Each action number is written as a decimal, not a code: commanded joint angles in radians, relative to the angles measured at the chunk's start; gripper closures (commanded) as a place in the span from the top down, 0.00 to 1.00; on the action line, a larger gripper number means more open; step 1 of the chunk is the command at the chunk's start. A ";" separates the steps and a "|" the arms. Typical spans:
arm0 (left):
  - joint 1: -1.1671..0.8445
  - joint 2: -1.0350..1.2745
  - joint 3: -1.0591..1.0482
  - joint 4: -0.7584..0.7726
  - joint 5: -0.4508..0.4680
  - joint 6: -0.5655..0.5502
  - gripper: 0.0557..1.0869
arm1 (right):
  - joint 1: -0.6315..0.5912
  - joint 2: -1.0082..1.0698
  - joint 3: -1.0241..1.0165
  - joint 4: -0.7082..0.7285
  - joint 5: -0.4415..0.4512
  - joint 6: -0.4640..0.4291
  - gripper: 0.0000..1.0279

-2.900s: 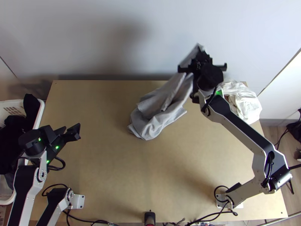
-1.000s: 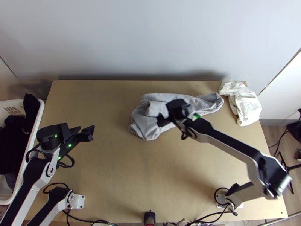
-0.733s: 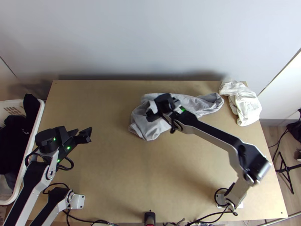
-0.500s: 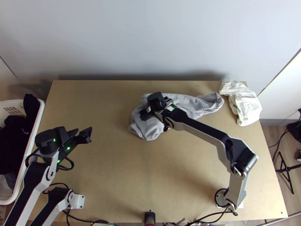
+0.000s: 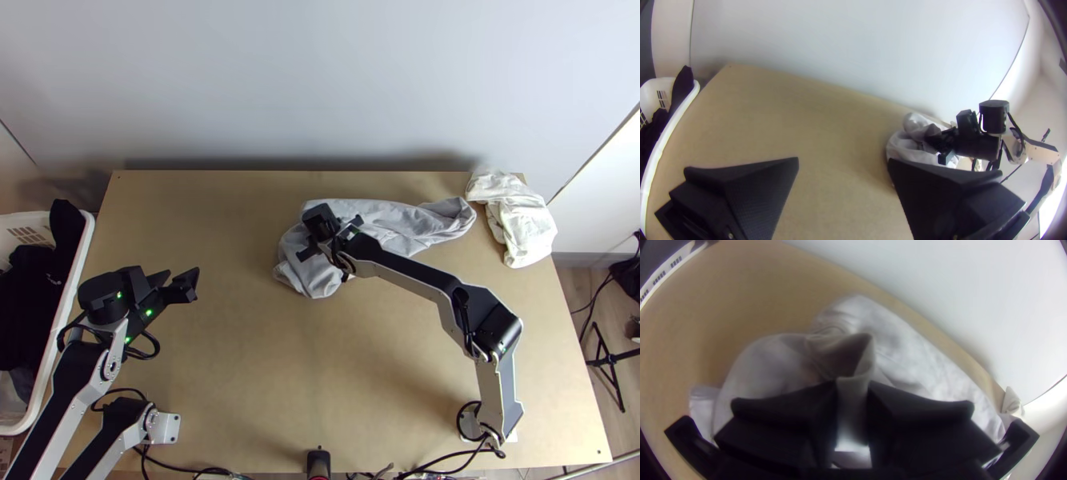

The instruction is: Fold the t-shirt

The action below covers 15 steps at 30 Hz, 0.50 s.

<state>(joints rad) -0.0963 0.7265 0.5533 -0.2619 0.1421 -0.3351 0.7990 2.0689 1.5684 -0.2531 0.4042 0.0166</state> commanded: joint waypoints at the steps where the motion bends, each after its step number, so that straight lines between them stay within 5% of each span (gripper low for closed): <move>1: 0.000 -0.002 0.000 0.001 0.001 0.010 0.95 | -0.009 0.010 0.010 0.018 0.045 -0.073 0.04; 15: -0.079 0.030 0.005 0.041 0.007 0.021 0.95 | 0.058 -0.179 0.458 -0.109 0.022 -0.231 0.03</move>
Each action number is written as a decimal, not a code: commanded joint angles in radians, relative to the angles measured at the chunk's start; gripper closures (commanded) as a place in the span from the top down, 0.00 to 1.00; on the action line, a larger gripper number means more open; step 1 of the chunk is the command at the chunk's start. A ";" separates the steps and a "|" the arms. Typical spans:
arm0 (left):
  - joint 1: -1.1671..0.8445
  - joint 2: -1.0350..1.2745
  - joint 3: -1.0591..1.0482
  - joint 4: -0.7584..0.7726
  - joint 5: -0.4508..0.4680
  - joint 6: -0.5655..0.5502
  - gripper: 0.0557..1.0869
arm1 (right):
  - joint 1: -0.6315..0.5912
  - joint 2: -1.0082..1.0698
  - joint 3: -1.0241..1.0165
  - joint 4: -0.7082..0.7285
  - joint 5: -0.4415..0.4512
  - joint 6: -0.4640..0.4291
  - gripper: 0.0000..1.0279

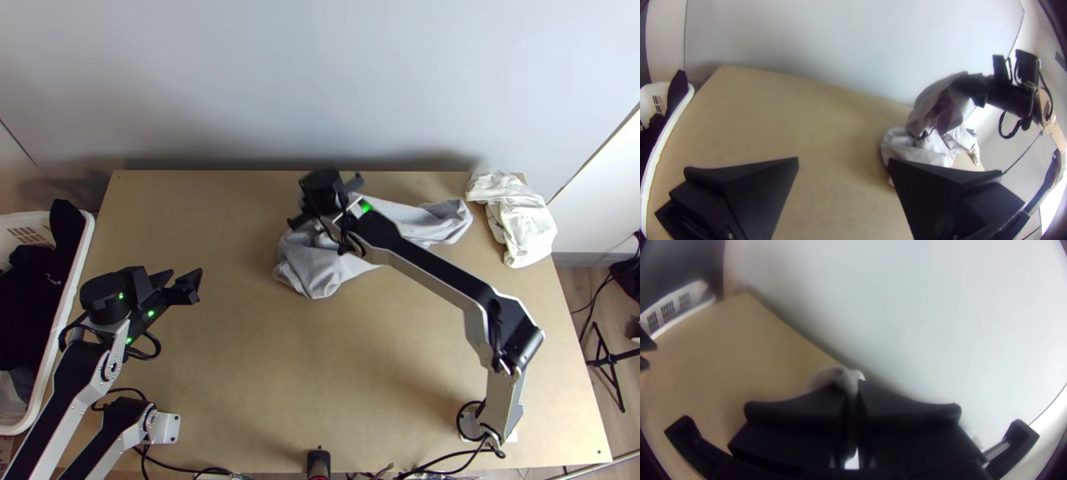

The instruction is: Fold the t-shirt

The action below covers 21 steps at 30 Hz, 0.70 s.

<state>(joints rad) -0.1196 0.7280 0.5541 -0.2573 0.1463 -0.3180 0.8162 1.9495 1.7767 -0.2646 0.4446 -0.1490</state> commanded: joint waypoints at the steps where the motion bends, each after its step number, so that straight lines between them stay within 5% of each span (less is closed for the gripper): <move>1: -0.071 0.042 0.010 0.047 0.003 0.003 0.95 | 0.049 -0.058 0.294 -0.124 -0.023 -0.066 0.03; 14: -0.457 0.395 0.109 0.280 -0.099 0.022 0.95 | 0.101 -0.106 0.556 -0.216 -0.021 -0.086 0.03; 21: -0.503 0.623 0.293 0.378 -0.128 -0.076 0.95 | 0.121 -0.166 0.573 -0.071 0.011 -0.081 0.03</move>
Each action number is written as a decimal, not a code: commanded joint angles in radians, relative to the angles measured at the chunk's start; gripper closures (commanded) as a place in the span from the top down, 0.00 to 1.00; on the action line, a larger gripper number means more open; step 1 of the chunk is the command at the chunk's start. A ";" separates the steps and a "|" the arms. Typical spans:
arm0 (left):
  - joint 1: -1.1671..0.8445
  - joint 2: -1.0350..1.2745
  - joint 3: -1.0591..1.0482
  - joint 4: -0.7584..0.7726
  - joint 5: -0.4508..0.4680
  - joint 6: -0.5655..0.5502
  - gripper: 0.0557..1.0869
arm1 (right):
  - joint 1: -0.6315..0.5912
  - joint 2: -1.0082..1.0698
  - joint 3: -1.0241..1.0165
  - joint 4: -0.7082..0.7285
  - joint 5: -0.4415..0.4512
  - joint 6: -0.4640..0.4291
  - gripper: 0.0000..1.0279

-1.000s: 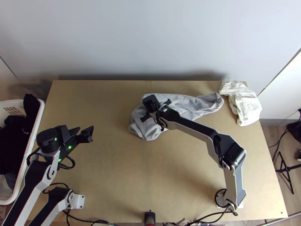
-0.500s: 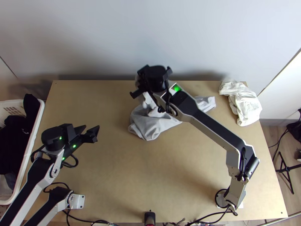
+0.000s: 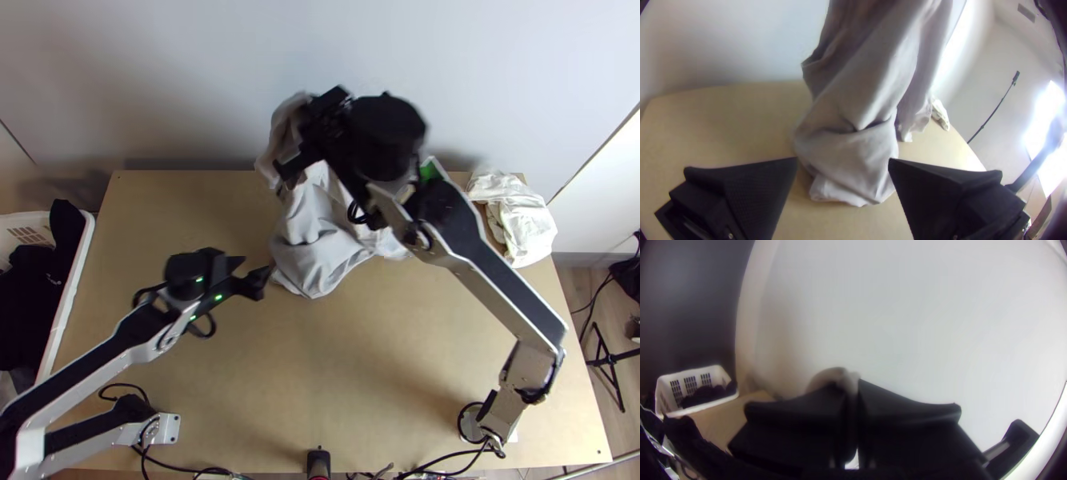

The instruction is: Fold the t-shirt

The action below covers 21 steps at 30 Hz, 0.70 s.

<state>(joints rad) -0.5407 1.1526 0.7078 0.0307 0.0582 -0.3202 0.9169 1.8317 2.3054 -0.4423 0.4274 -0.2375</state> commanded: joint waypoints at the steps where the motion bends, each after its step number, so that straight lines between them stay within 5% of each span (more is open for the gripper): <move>1: -0.084 0.219 0.170 0.090 -0.040 -0.092 0.95 | 0.022 -0.054 0.043 0.137 0.036 0.012 0.03; 21: -0.579 0.506 0.375 0.239 -0.166 -0.132 0.95 | 0.002 -0.084 0.037 0.201 0.106 -0.026 0.03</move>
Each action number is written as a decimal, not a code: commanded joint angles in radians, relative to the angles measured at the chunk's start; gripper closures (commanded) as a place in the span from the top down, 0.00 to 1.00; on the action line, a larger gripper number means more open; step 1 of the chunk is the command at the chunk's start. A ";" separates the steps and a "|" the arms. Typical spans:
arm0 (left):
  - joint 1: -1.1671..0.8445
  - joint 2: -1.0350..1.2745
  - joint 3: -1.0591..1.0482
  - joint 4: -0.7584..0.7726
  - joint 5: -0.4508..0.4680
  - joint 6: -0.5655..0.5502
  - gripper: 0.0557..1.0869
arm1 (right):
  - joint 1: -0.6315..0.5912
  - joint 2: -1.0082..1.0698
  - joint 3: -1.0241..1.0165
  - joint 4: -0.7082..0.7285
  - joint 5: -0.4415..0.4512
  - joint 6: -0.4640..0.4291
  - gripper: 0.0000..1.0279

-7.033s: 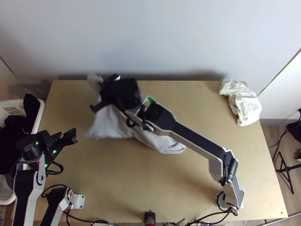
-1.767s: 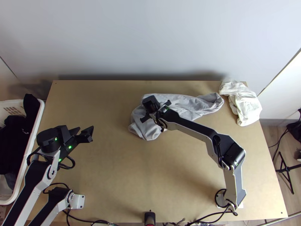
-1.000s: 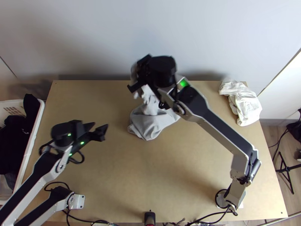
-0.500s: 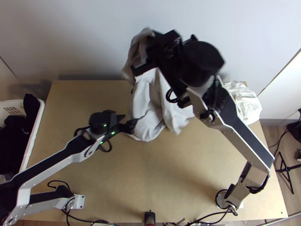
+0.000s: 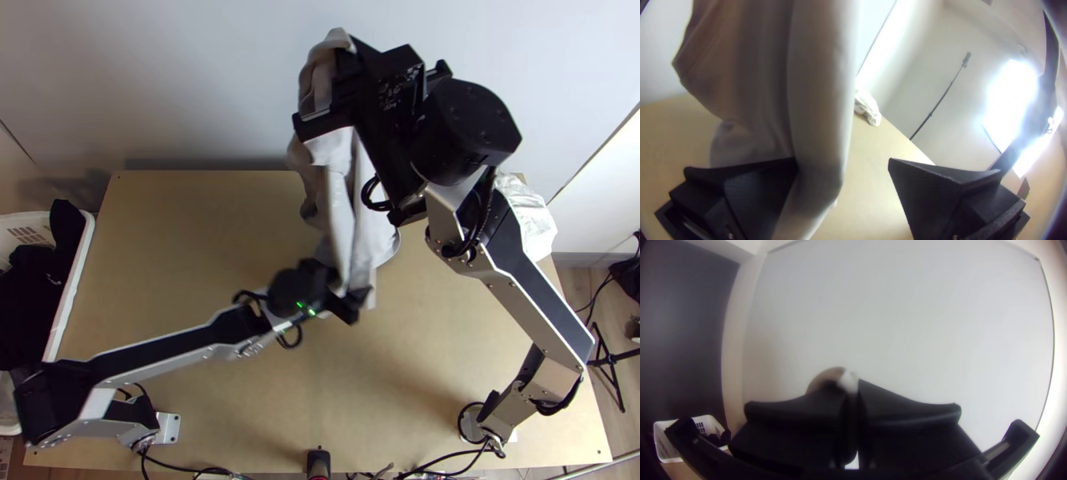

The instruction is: Fold the t-shirt

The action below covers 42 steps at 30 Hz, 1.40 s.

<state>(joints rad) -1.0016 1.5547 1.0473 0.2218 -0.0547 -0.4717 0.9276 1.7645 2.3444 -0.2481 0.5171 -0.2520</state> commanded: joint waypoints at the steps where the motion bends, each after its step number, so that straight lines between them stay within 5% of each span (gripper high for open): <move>1: -0.123 0.122 0.043 0.050 -0.077 0.028 0.95 | -0.009 -0.022 -0.002 0.007 0.017 -0.012 0.03; 15: -0.134 0.071 0.010 0.014 -0.145 0.077 0.95 | -0.019 -0.034 -0.022 0.029 0.041 -0.023 0.03; 21: -0.112 0.177 -0.013 0.051 -0.316 0.153 0.93 | -0.004 -0.037 -0.013 0.033 0.041 -0.023 0.03; 23: -0.077 0.209 -0.012 0.054 -0.324 0.153 0.83 | -0.001 -0.040 -0.007 0.033 0.041 -0.024 0.03; 27: -0.020 0.274 0.017 0.062 -0.370 0.180 0.45 | 0.020 -0.054 -0.002 0.035 0.041 -0.039 0.03; 29: 0.014 0.295 0.028 0.062 -0.370 0.186 0.02 | 0.025 -0.057 -0.002 0.036 0.041 -0.055 0.03; 39: 0.084 -0.031 -0.049 -0.010 -0.349 0.200 0.03 | 0.001 -0.059 -0.008 0.035 0.044 -0.073 0.03; 42: 0.173 -0.168 -0.087 -0.045 -0.266 0.179 0.03 | -0.003 -0.057 -0.011 0.035 0.047 -0.073 0.03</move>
<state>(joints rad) -0.9451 1.6203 1.0214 0.2291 -0.4000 -0.2790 0.9344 1.7069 2.3386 -0.2100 0.5602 -0.3199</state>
